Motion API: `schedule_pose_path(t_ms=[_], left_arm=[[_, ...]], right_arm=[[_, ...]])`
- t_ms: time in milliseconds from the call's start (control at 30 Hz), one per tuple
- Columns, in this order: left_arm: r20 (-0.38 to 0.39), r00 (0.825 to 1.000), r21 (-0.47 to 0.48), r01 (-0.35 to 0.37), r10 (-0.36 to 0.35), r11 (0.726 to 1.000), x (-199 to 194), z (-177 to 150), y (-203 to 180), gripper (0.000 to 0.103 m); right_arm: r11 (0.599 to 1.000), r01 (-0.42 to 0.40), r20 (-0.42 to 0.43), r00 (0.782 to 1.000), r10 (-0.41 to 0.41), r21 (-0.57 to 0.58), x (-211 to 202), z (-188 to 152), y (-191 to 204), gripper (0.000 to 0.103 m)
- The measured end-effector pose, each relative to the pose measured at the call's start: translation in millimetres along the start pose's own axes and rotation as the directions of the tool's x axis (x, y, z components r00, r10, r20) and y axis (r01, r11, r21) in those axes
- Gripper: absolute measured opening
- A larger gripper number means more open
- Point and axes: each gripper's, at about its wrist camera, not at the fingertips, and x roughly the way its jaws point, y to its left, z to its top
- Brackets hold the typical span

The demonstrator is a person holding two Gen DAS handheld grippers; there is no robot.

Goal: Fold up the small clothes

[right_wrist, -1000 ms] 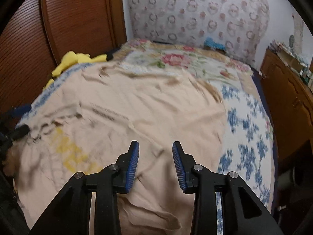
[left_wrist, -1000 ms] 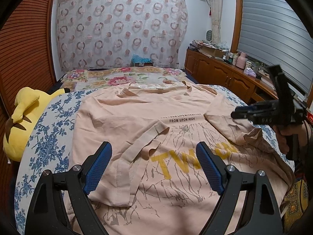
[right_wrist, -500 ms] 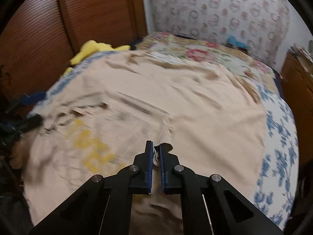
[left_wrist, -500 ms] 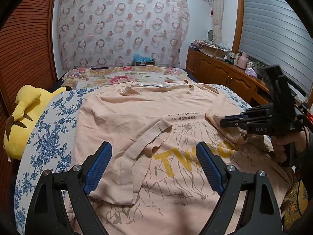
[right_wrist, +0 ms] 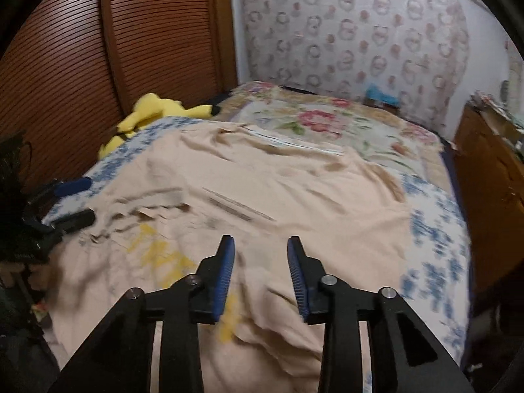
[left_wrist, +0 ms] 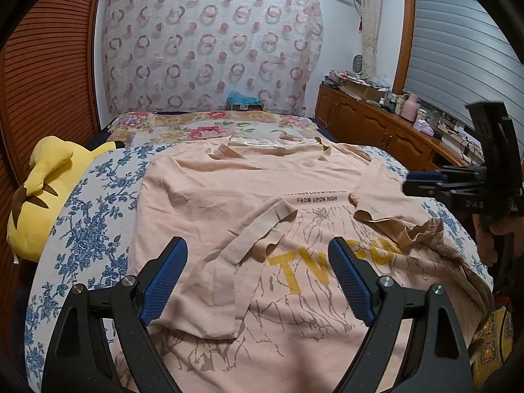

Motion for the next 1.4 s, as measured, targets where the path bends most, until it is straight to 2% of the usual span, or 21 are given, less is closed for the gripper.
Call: schedule_pose_path(t_ms=[267,467,767,867,900,1133,1267,1400], left_arm=[[-0.012,1.000,0.010,0.009,-0.009,1.000,2.3,-0.4,-6.5,0.088],[-0.013,1.000,0.017,0.010,-0.009,1.000,3.6,0.2,-10.9,0.088],[-0.015,1.000,0.017,0.011,-0.011,1.000,4.0,0.5,-11.6,0.088],[-0.015,1.000,0.014,0.011,-0.010,1.000,4.3,0.8,-10.8,0.088],[-0.014,1.000,0.013,0.011,-0.010,1.000,4.2,0.8,-10.9,0.088],[-0.015,1.000,0.014,0.012,-0.011,1.000,4.4,0.7,-9.3,0.088],[-0.016,1.000,0.014,0.011,-0.010,1.000,4.6,0.8,-9.4,0.088],[-0.021,1.000,0.014,0.002,-0.002,1.000,4.7,4.0,-2.6,0.088]], right_arm=[[0.996,0.074,-0.071,0.995,-0.070,0.053,-30.1,-55.7,-15.9,0.036],[0.993,0.076,-0.092,0.994,-0.067,0.092,-49.4,-71.8,-23.9,0.036],[0.994,0.044,-0.085,0.996,-0.036,0.102,-42.8,-74.3,-27.9,0.035],[0.996,0.017,-0.062,0.998,-0.012,0.085,-40.5,-73.7,-25.8,0.009],[0.997,0.003,-0.059,0.998,0.002,0.082,-40.8,-74.0,-24.1,0.006],[0.997,-0.073,-0.054,0.996,0.075,0.036,-51.5,-87.4,-0.7,0.005],[0.997,-0.077,-0.085,0.994,0.075,-0.013,-52.7,-96.4,8.2,0.006],[0.998,-0.061,-0.090,0.994,0.060,-0.003,-54.6,-96.5,4.7,0.011]])
